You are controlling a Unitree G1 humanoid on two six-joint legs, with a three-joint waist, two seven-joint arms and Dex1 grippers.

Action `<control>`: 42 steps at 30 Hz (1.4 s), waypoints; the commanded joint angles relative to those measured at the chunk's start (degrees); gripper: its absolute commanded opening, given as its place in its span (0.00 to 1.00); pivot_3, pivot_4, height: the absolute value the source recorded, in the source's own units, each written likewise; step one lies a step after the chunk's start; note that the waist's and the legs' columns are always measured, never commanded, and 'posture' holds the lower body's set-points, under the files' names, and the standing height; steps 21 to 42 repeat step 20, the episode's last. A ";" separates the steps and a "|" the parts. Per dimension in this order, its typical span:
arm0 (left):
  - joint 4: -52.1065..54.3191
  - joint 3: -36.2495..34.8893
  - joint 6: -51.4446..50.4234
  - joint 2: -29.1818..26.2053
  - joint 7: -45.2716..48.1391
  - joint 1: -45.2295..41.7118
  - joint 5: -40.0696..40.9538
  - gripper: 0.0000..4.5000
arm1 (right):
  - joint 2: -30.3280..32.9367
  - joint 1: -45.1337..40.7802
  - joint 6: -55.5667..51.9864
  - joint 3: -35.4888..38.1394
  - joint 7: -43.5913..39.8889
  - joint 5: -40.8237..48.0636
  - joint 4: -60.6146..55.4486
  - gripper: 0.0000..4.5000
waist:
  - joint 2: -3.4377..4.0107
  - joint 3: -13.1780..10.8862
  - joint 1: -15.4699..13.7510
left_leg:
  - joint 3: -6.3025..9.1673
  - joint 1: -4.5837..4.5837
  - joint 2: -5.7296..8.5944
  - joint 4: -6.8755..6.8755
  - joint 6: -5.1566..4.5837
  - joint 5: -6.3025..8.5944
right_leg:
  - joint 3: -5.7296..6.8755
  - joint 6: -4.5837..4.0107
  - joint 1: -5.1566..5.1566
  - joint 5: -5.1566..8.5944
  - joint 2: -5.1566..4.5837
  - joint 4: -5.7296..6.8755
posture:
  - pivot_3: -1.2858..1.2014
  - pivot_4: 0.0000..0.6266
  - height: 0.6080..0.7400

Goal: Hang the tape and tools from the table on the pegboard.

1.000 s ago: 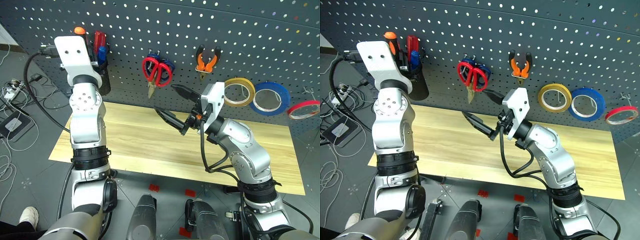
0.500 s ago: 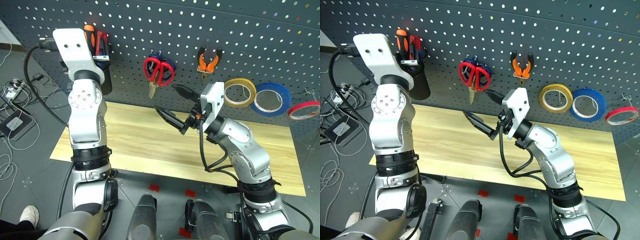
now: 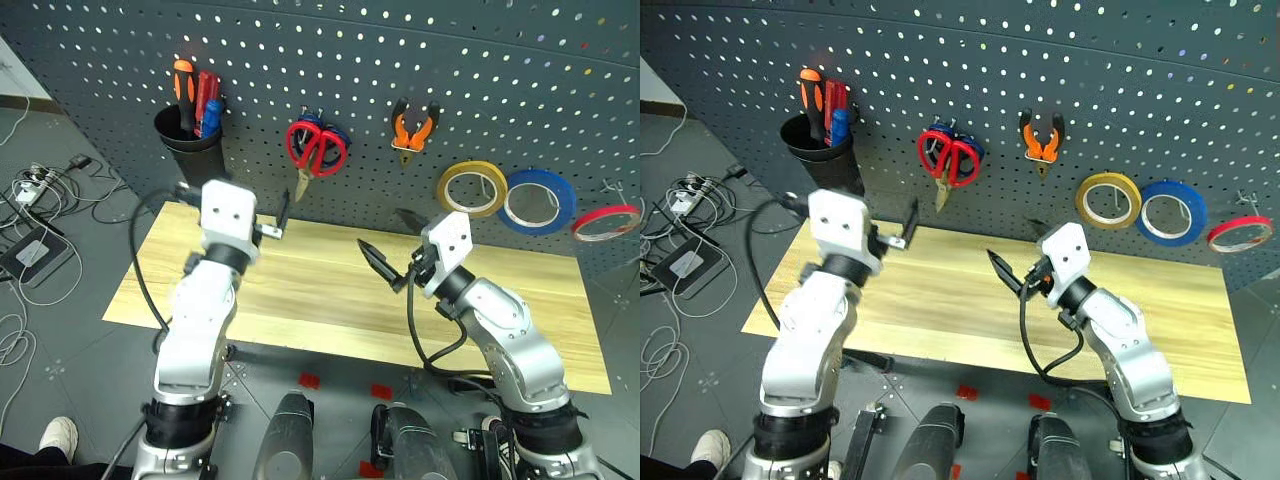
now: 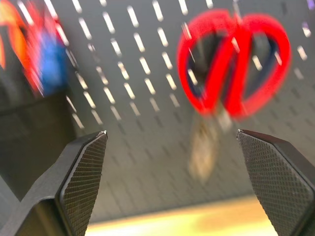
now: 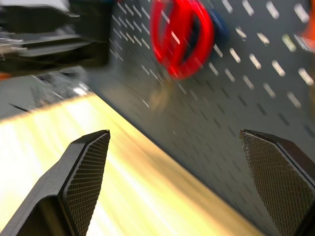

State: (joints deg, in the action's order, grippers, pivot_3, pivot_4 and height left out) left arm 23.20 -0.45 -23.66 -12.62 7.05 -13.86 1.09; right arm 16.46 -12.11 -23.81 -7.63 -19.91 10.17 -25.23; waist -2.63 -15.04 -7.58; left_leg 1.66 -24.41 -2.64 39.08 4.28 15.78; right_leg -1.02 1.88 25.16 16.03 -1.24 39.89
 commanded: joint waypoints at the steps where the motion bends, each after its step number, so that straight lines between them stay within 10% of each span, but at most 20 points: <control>1: -2.36 -0.75 -0.96 1.73 -0.18 1.68 1.53 0.99 | -0.92 3.21 -2.59 2.98 5.39 -2.57 -0.79 1.00 | 0.07 0.59 0.03 | 0.00 0.01 0.01 0.00 -0.01 0.00 | 0.00 0.00 -0.02 0.00 0.00 0.00 | 0.59 0.32 1.00; 42: -17.23 -2.87 -2.56 1.94 3.80 5.29 5.41 0.99 | -4.64 16.11 -10.16 11.20 16.94 -7.37 2.76 1.00 | 1.26 3.52 2.79 | -0.07 0.72 0.03 -0.22 -0.64 0.36 | -0.04 0.01 -1.04 0.03 0.00 -0.90 | 0.55 0.29 1.00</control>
